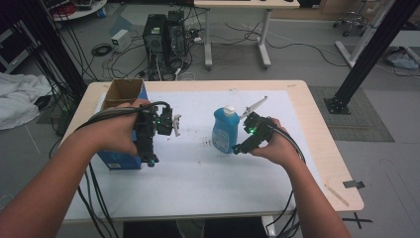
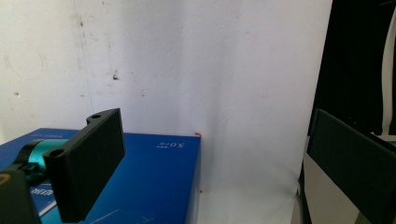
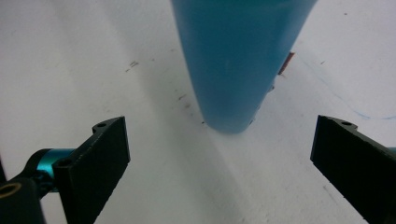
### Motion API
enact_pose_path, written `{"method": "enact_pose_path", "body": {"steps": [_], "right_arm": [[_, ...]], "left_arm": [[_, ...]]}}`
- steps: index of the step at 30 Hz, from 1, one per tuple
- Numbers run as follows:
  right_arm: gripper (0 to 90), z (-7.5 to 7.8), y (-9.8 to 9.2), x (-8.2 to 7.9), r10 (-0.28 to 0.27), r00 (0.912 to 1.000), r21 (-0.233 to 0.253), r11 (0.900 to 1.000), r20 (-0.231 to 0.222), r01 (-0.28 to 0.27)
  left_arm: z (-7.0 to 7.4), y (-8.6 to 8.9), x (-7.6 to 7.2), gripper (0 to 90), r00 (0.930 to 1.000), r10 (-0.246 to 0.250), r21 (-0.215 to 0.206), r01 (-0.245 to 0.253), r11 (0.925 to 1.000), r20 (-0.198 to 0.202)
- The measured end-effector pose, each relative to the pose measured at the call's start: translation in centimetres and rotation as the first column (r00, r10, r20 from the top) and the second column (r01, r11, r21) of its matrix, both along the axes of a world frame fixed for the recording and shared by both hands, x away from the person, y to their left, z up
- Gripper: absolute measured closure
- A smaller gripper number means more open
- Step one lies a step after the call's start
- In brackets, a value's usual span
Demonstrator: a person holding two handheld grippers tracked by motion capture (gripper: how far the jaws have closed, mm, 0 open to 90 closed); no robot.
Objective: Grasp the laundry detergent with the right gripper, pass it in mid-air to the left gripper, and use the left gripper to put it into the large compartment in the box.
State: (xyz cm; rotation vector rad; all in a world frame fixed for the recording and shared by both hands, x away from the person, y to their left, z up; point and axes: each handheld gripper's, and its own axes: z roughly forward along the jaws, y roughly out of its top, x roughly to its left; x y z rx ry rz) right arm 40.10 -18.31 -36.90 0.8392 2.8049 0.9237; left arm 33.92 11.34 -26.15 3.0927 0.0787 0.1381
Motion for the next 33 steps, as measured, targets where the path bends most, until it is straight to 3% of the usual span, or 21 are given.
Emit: {"method": "enact_pose_path", "body": {"steps": [5, 12, 17, 18, 25, 33], "right_arm": [[3.6, -0.7, 0.1, 0.6, -0.018, 0.9998, 0.05, 0.999, -0.005, 0.018], [3.6, -1.4, 0.9, 1.0, -0.034, 0.9992, 0.075, 0.997, 0.023, 0.032], [3.6, -2.0, 1.2, 1.3, -0.068, 0.9965, 0.128, 0.99, 0.047, 0.062], [3.6, -2.4, 1.4, 1.3, -0.085, 0.9942, 0.157, 0.985, 0.065, 0.074], [3.7, -3.1, 1.8, 1.2, -0.134, 0.9837, 0.221, 0.97, 0.12, 0.105], [6.5, -3.4, 2.2, 1.1, -0.154, 0.9739, 0.236, 0.965, 0.167, 0.112]], "left_arm": [[-0.2, 0.3, -0.2, 4.2, 1.0, -0.002, -0.003, 0.002, 1.0, -0.003], [-0.3, 0.7, -0.3, 4.2, 1.0, 0.006, -0.005, -0.006, 1.0, -0.002], [-0.4, 1.4, -0.4, 4.2, 0.9999, 0.015, -0.01, -0.015, 0.9998, 0.002], [-0.3, 1.5, -0.4, 4.2, 0.9998, 0.018, -0.008, -0.018, 0.9998, 0.003], [-0.2, 2.1, -0.5, 4.2, 0.9995, 0.032, -0.01, -0.032, 0.9995, 0.005], [-0.3, 2.4, -0.4, 4.2, 0.9992, 0.04, -0.008, -0.04, 0.9992, 0.004]]}}
